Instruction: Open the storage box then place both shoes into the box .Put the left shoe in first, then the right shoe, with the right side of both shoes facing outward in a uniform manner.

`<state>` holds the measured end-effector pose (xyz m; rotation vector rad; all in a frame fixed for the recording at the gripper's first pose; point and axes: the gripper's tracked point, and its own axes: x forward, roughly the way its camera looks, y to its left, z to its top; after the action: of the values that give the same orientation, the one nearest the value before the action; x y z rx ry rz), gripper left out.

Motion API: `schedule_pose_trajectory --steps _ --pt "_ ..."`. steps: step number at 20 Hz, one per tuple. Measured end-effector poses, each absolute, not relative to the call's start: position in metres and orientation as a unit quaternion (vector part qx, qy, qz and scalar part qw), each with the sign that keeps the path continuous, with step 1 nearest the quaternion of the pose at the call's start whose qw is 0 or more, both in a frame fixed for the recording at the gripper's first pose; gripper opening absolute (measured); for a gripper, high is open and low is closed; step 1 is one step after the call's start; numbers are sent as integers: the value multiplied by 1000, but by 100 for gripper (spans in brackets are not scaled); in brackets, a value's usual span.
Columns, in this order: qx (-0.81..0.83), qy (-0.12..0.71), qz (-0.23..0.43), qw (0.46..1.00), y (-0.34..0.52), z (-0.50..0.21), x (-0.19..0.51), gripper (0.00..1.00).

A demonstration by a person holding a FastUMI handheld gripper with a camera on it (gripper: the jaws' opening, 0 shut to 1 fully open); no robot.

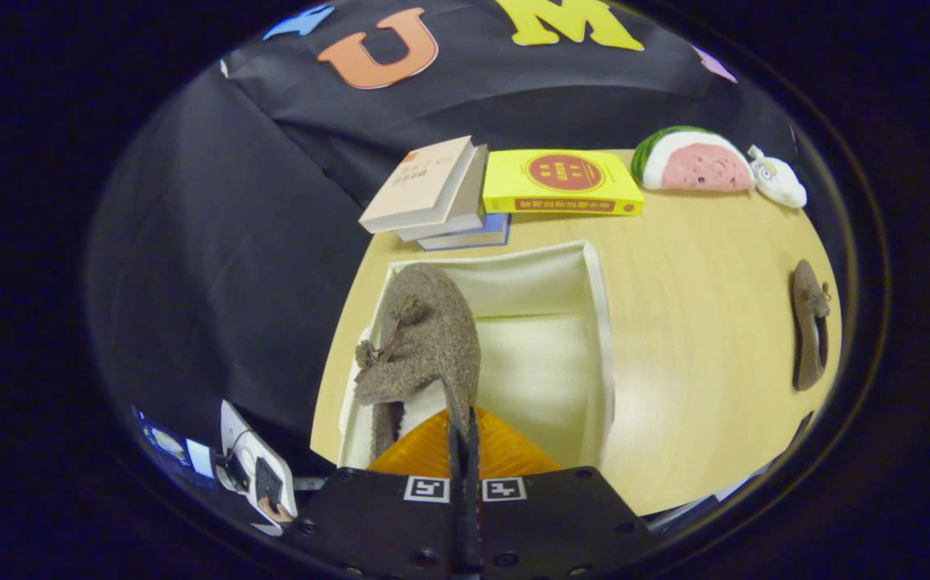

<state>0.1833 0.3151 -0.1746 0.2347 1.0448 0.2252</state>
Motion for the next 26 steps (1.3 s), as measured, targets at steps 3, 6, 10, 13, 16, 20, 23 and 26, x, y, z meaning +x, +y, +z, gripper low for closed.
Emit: schedule_pose_trajectory --steps 3,6,10,13,16,20,23,26 --pt "146 526 75 834 324 -200 190 0" --pt "134 536 39 832 321 -218 193 0" --pt "129 556 35 821 330 -232 183 0" --pt "128 573 55 808 343 -242 174 3" --pt "132 573 56 807 343 -248 175 3" --pt "134 562 83 812 342 -235 175 23" --pt "117 540 94 828 328 -206 173 59" --pt "108 500 110 852 311 -159 175 72"
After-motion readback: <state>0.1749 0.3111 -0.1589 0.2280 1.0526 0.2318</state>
